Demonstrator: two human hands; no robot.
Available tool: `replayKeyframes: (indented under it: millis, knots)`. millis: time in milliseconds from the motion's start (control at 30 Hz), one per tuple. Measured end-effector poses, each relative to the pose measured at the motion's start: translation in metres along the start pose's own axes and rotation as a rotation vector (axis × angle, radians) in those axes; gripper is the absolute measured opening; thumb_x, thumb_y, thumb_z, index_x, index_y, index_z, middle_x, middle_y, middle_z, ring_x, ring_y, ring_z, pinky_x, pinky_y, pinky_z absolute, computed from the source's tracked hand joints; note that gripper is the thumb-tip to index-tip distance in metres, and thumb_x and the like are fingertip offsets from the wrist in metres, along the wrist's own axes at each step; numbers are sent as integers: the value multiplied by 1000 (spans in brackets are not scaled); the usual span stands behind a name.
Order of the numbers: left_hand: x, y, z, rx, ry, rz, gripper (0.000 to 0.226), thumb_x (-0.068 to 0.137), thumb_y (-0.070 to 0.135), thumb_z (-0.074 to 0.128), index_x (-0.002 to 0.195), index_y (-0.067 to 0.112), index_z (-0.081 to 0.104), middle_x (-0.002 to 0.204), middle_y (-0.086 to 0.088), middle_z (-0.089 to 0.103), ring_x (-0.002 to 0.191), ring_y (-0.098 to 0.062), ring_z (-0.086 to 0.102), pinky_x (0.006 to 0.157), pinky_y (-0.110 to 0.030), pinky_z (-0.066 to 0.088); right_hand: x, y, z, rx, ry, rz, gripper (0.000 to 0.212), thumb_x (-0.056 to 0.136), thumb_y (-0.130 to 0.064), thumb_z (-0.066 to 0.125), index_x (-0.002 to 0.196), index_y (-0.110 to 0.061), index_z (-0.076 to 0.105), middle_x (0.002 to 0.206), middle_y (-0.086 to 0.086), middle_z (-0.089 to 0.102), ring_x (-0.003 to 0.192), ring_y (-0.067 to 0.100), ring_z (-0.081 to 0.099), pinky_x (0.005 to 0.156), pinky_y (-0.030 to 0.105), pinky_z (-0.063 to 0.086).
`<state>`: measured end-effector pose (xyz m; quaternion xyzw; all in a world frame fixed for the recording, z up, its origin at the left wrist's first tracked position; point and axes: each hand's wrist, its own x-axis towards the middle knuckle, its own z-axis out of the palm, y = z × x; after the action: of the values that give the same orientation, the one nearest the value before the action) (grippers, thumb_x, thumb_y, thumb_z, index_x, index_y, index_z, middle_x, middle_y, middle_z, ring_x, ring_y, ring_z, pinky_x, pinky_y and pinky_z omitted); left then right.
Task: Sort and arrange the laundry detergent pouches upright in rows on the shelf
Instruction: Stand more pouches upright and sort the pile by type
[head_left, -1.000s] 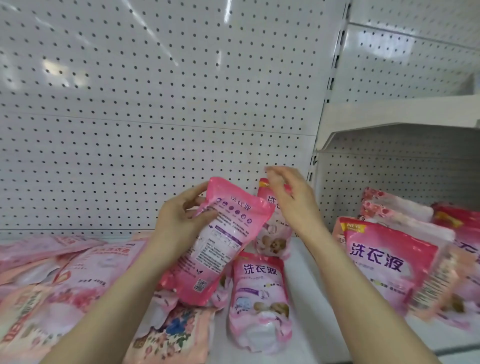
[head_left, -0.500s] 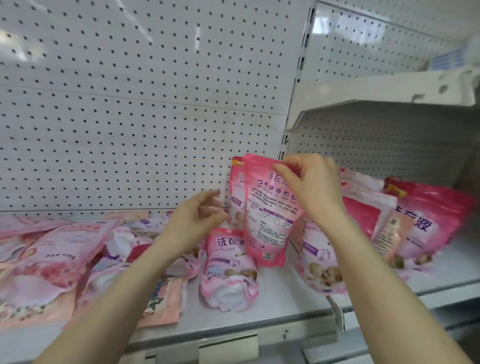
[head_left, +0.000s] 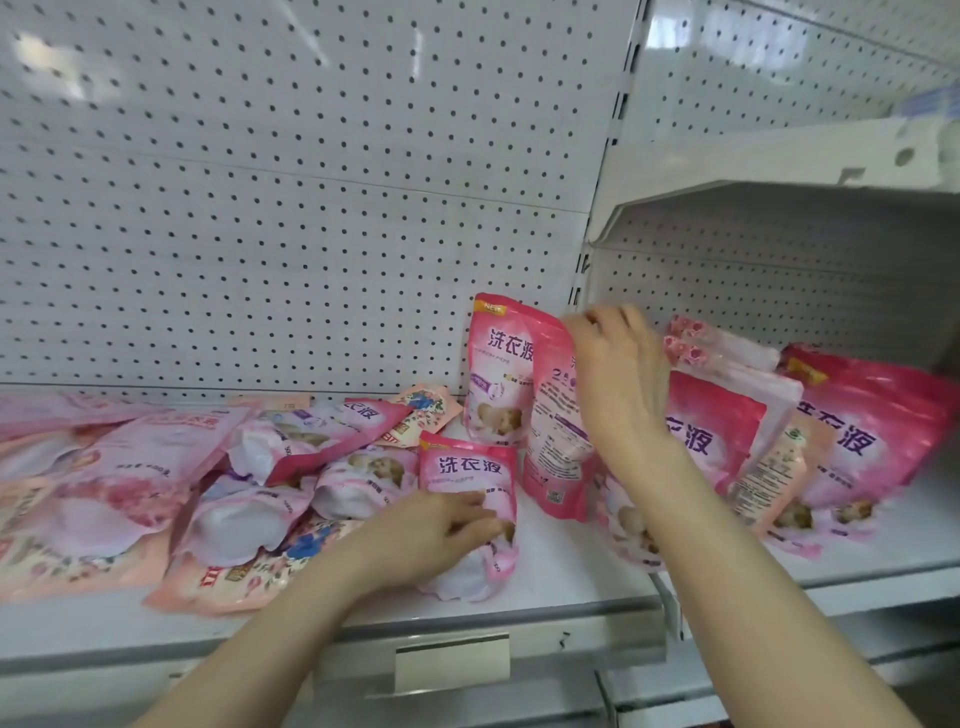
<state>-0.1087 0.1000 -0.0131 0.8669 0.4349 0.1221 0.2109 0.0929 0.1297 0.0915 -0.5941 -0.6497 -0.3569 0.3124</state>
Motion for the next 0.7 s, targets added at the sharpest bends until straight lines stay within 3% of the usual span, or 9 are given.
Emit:
replayKeyframes:
  millis: [67,167,267,333,467,600,700]
  knots:
    - [-5,2,3,15,2,-1,37,97,58,30,125,52,53,151,11,38,135,-13,42,111,-35,33,-8,-19,3,136,18,-147,40,68,11,68,105,-3,72,98,15,71,92,33,63,68,38,53]
    - [-15,4,13,32,37,42,43,96,61,24,132,49,45,153,11,34,140,-7,33,110,-37,34,-25,-44,28,338,-371,-161,36,86,4,57,116,-10,70,102,14,71,93,32,65,75,43,54]
    - [-29,7,21,45,105,93,44,99,53,27,130,34,51,138,4,50,129,-9,43,103,-37,40,-42,-54,63,254,-742,-157,34,99,-10,45,129,-13,59,118,14,61,104,35,62,83,41,51]
    - [-40,10,21,112,195,115,46,99,51,28,123,27,59,124,2,57,115,-13,53,93,-37,46,-50,-59,80,167,-874,-195,31,98,-9,45,127,-10,57,125,15,57,110,35,58,85,39,47]
    - [-56,4,3,235,414,59,50,96,51,30,111,23,68,121,6,62,113,-12,56,89,-33,49,-47,-69,96,217,-911,-148,12,95,-12,54,94,-10,66,116,13,61,106,29,60,83,35,48]
    - [-67,-22,-26,295,589,-103,34,93,30,53,123,19,64,129,-1,59,118,-21,56,94,-33,47,-28,-68,75,298,-715,-113,11,93,-17,61,84,-17,66,81,1,65,73,19,64,73,34,55]
    - [-72,-32,-45,349,618,-237,40,93,22,55,133,16,55,138,-6,52,128,-25,48,100,-33,41,-5,-66,38,379,-556,-127,18,94,-30,64,87,-15,70,77,3,68,71,23,65,74,40,57]
